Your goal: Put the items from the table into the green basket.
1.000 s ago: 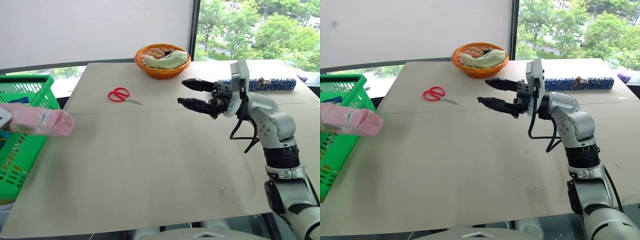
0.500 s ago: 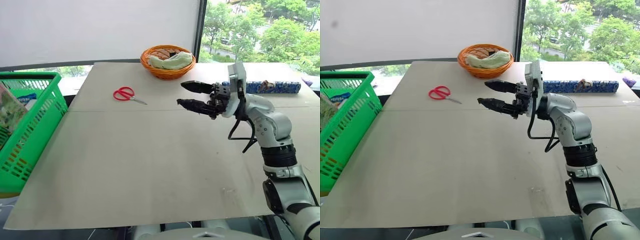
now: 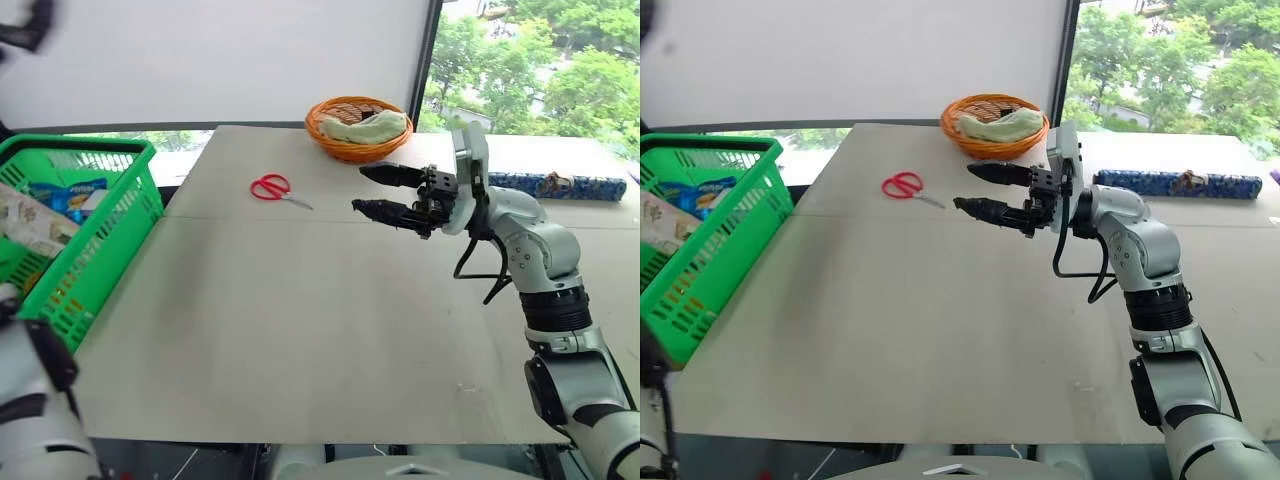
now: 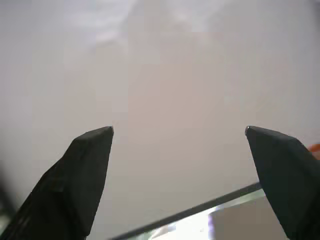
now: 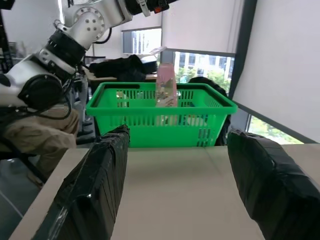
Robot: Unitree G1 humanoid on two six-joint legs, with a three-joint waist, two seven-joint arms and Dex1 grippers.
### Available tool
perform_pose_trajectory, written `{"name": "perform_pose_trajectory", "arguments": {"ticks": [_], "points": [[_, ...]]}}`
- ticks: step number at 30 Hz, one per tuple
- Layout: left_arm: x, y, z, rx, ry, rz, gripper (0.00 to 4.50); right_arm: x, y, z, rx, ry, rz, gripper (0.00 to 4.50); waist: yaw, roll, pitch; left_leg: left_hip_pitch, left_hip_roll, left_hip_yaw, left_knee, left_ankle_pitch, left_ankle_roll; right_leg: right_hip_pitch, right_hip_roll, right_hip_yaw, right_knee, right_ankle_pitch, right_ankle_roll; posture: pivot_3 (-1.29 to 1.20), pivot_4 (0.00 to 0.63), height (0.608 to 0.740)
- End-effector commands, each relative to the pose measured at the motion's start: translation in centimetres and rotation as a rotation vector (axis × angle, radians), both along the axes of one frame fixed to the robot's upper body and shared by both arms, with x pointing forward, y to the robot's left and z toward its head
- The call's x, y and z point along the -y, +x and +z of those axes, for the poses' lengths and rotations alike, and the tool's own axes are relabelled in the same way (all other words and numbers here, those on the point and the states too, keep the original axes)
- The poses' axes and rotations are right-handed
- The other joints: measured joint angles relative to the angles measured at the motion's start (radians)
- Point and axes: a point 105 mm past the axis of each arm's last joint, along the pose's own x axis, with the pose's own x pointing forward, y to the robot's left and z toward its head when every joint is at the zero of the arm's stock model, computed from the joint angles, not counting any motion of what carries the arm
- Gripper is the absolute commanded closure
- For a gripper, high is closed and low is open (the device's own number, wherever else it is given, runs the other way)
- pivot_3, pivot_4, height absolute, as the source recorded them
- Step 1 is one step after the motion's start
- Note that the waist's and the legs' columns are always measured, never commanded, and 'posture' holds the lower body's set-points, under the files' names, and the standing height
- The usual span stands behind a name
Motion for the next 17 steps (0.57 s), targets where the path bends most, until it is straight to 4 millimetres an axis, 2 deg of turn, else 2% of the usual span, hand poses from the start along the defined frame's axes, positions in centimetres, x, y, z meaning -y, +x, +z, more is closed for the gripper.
{"name": "perform_pose_trajectory", "arguments": {"ticks": [1, 3, 5, 8, 9, 12, 17], "points": [[5.9, 0.4, -8.1, -0.269, -0.113, -0.277, 0.1, 2.2, 0.8, -1.4, 0.013, -0.039, -0.121, 1.17, -0.014, 0.004, -0.002, 0.001, 0.001, 0.0, 0.0, 0.0, 0.0, 0.0, 0.003, 0.001, 0.0, 0.0, 0.0, -0.05, 0.0, 0.738], [8.8, 0.5, -14.4, -0.425, -0.123, -0.279, 0.1, 3.8, 1.6, -3.2, -0.017, -0.065, -0.228, 1.17, -0.02, 0.006, -0.003, 0.003, 0.002, -0.001, -0.001, 0.0, 0.0, 0.002, 0.004, 0.003, 0.001, 0.0, 0.0, -0.06, 0.0, 0.738], [10.3, -0.3, -18.5, -0.518, -0.101, -0.262, 0.1, 5.2, 2.0, -4.9, -0.031, -0.097, -0.32, 1.17, -0.03, 0.004, -0.001, 0.003, 0.002, 0.0, -0.002, -0.002, 0.003, 0.001, 0.005, 0.008, 0.001, 0.0, 0.0, -0.07, 0.0, 0.738], [11.2, -2.0, -24.1, -0.632, -0.115, -0.222, 0.1, 8.5, 1.2, -9.1, -0.095, -0.172, -0.478, 1.17, -0.031, 0.003, -0.002, 0.001, 0.003, 0.0, -0.001, -0.002, 0.003, -0.002, 0.01, 0.012, 0.0, 0.0, -0.001, -0.07, 0.0, 0.738], [11.2, -2.5, -25.3, -0.661, -0.161, -0.21, 0.1, 9.4, 0.6, -10.3, -0.122, -0.186, -0.509, 1.17, -0.027, 0.004, -0.002, 0.003, 0.003, -0.001, -0.001, -0.002, 0.004, 0.0, 0.01, 0.012, 0.0, 0.0, -0.001, -0.08, 0.0, 0.738], [10.8, -3.3, -27.0, -0.665, -0.199, -0.137, 0.1, 11.2, -0.8, -12.7, -0.169, -0.224, -0.571, 1.17, -0.026, 0.006, -0.001, 0.008, 0.004, 0.002, -0.003, -0.002, 0.004, 0.003, 0.01, 0.015, -0.001, 0.0, -0.001, -0.09, 0.0, 0.738], [10.3, -4.8, -27.8, -0.646, -0.201, -0.107, 0.1, 13.8, -2.2, -16.6, -0.183, -0.372, -0.663, 1.17, -0.033, 0.007, -0.001, 0.02, 0.004, 0.005, -0.003, -0.002, 0.003, 0.012, 0.013, 0.016, -0.005, -0.002, -0.004, -0.09, 0.0, 0.738]]}}
